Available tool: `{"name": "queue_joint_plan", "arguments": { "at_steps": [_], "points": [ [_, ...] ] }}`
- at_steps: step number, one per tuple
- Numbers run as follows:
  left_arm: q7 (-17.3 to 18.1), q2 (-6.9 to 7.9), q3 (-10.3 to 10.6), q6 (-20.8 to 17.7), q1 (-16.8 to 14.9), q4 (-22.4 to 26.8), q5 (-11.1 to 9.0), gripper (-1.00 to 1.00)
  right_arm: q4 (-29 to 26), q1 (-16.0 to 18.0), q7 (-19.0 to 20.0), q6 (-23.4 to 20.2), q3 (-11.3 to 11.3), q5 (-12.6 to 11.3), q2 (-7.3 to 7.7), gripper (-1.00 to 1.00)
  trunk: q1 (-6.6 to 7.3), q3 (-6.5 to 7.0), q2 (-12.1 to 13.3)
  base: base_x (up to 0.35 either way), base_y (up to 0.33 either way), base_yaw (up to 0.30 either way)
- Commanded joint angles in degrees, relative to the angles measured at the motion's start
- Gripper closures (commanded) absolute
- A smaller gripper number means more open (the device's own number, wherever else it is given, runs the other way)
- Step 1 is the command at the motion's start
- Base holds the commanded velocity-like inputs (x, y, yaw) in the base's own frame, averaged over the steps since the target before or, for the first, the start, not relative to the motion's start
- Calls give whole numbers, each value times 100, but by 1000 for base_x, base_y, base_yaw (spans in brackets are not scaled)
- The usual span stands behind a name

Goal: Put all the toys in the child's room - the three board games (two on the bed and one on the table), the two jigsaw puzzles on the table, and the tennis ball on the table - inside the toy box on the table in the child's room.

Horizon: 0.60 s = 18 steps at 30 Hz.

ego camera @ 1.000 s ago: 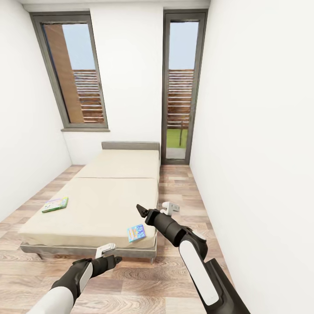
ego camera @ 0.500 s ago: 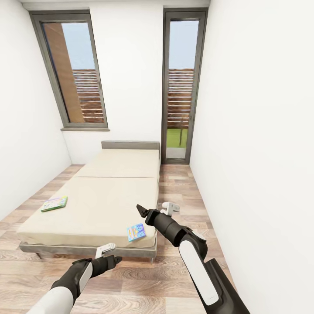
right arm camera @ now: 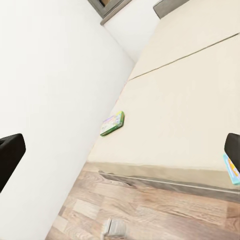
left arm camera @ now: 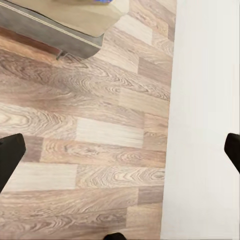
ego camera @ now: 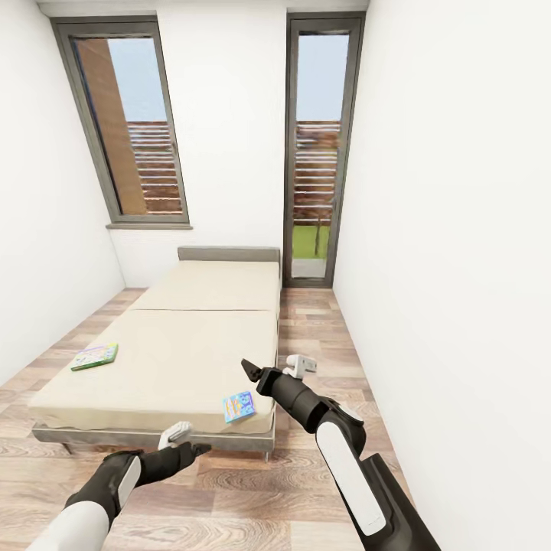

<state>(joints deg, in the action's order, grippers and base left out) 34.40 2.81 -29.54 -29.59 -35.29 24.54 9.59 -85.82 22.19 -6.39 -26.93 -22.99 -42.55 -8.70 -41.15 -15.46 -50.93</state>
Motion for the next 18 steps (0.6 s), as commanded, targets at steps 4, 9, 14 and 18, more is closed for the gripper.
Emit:
{"name": "queue_joint_plan", "arguments": {
  "at_steps": [4, 9, 14, 18],
  "points": [
    [627, 115, -204, -452, -11, 177, -211, -100, -9, 5, -55, -21, 6, -61, 6, -100, -1, -8, -6, 0, 0, 0],
    [920, 163, -275, -577, -13, 244, -424, -100, -6, 5, -55, -21, 11, -67, 3, -100, -1, -8, -6, 0, 0, 0],
    [987, 180, -293, -610, -13, 265, -492, -100, 2, 5, -55, -15, 12, -69, -2, -100, -67, -62, -127, 0, 0, 0],
    [1005, 182, -299, -610, -13, 269, -505, -100, 7, 5, -55, -14, 13, -69, -1, -100, -155, -134, -287, 0, 0, 0]
  ]
}}
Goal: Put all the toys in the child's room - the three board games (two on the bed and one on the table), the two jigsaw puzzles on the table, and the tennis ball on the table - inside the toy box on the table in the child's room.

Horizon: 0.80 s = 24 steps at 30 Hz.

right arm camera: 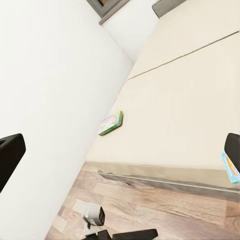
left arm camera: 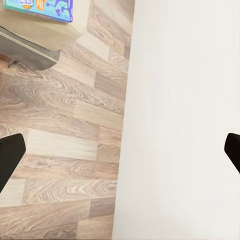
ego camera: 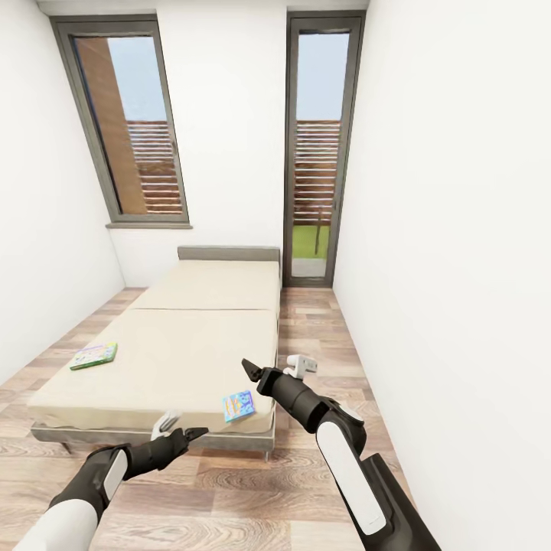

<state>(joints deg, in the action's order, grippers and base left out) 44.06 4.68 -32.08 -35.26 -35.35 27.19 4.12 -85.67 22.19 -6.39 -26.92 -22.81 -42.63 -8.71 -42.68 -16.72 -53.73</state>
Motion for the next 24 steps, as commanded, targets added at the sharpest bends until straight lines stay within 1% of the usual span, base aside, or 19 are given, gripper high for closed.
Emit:
{"name": "queue_joint_plan", "arguments": {
  "at_steps": [1, 11, 24],
  "points": [
    [42, -4, -47, -44, -7, 4, 41, -100, -7, 5, -55, -16, -4, -61, 0, -100, -23, -26, -48, 0, 0, 0],
    [92, 58, -182, -51, -7, 7, 30, -100, 7, 3, -53, -16, -3, -62, -23, -100, -243, -206, -449, 0, 0, 0],
    [181, 98, -210, -60, -7, 6, 30, -100, 68, 5, -52, -12, -1, -58, -55, -100, -529, -439, -970, 0, 0, 0]
  ]
}}
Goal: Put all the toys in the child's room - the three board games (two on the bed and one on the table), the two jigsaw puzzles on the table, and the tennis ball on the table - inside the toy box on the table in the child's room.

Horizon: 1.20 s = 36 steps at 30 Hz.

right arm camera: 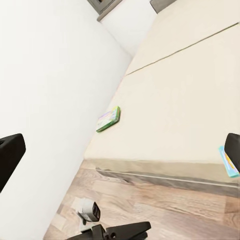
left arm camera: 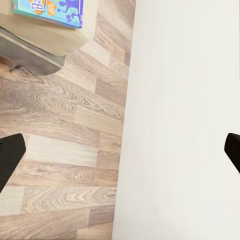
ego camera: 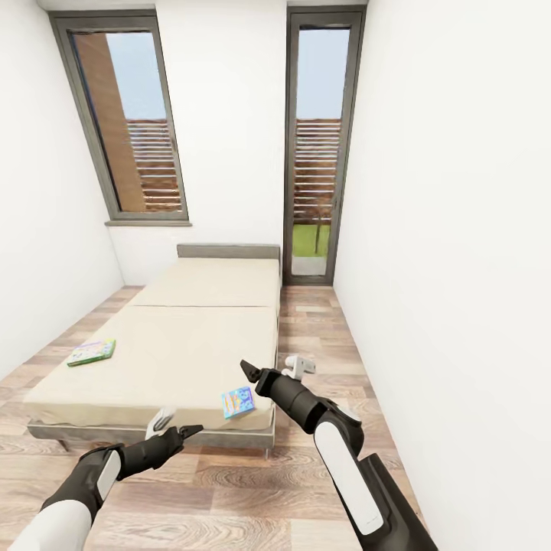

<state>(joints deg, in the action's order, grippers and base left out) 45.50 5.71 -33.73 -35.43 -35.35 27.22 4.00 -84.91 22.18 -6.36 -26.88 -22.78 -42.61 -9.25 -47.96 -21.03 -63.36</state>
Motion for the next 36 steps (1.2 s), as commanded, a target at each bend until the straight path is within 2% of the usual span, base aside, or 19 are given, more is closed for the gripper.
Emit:
{"name": "queue_joint_plan", "arguments": {
  "at_steps": [1, 6, 12, 16, 24, 36],
  "points": [
    [86, -3, -45, -47, -7, 3, 44, -100, 22, 5, -56, -13, -7, -59, -4, -100, -23, -26, -47, 0, 0, 0],
    [256, 16, -45, -64, -7, 8, 47, -100, 130, 5, -51, 8, -15, -54, -12, -100, -133, -115, -247, 0, 0, 0],
    [424, 141, -46, -90, -7, 9, 41, -100, 183, 4, -50, 86, -8, -52, -8, -100, -265, -223, -488, 0, 0, 0],
    [495, 172, -46, -102, -7, 11, 40, -100, 190, 3, -49, 207, -17, -61, -1, -100, -352, -295, -648, 0, 0, 0],
    [535, 186, -46, -113, -7, 7, 40, -100, 193, 4, -49, 395, -24, -71, 38, -100, -528, -438, -969, 0, 0, 0],
    [550, 180, -46, -123, -7, 3, 38, -100, 194, 5, -49, 428, -28, -72, 50, -100, -792, -654, -1450, 0, 0, 0]
  ]
}}
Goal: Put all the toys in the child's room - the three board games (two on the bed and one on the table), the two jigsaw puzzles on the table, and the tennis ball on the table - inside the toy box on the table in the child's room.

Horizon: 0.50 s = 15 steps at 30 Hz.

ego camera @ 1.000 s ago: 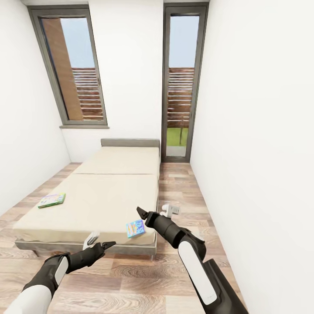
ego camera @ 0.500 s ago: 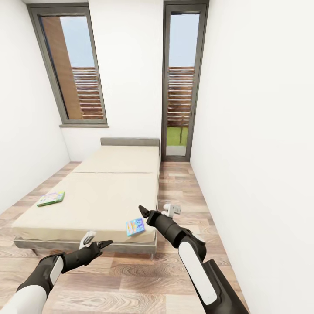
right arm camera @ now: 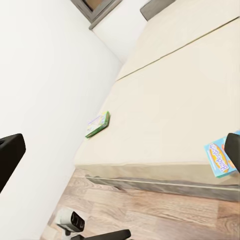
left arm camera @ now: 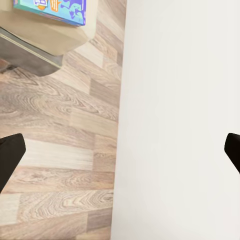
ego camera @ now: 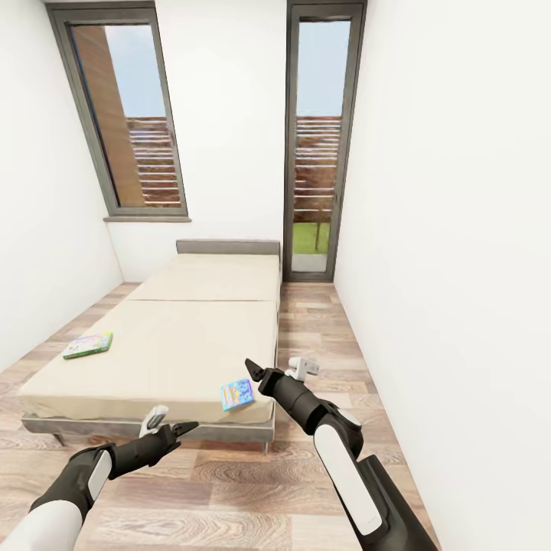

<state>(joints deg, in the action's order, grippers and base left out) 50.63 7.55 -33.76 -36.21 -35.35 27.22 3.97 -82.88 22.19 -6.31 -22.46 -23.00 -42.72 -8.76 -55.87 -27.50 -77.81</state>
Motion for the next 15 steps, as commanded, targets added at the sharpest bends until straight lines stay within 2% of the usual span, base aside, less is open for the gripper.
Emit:
{"name": "queue_joint_plan", "arguments": {
  "at_steps": [1, 15],
  "points": [
    [48, -6, -43, -55, -7, 3, 38, -100, -9, 5, -55, -15, -7, -60, -2, -100, -23, -25, -46, 0, 0, 0],
    [78, -4, -50, -204, -7, 3, 36, -100, -9, 2, -55, -22, -10, -55, 5, -100, -330, -276, -607, 0, 0, 0]
  ]
}}
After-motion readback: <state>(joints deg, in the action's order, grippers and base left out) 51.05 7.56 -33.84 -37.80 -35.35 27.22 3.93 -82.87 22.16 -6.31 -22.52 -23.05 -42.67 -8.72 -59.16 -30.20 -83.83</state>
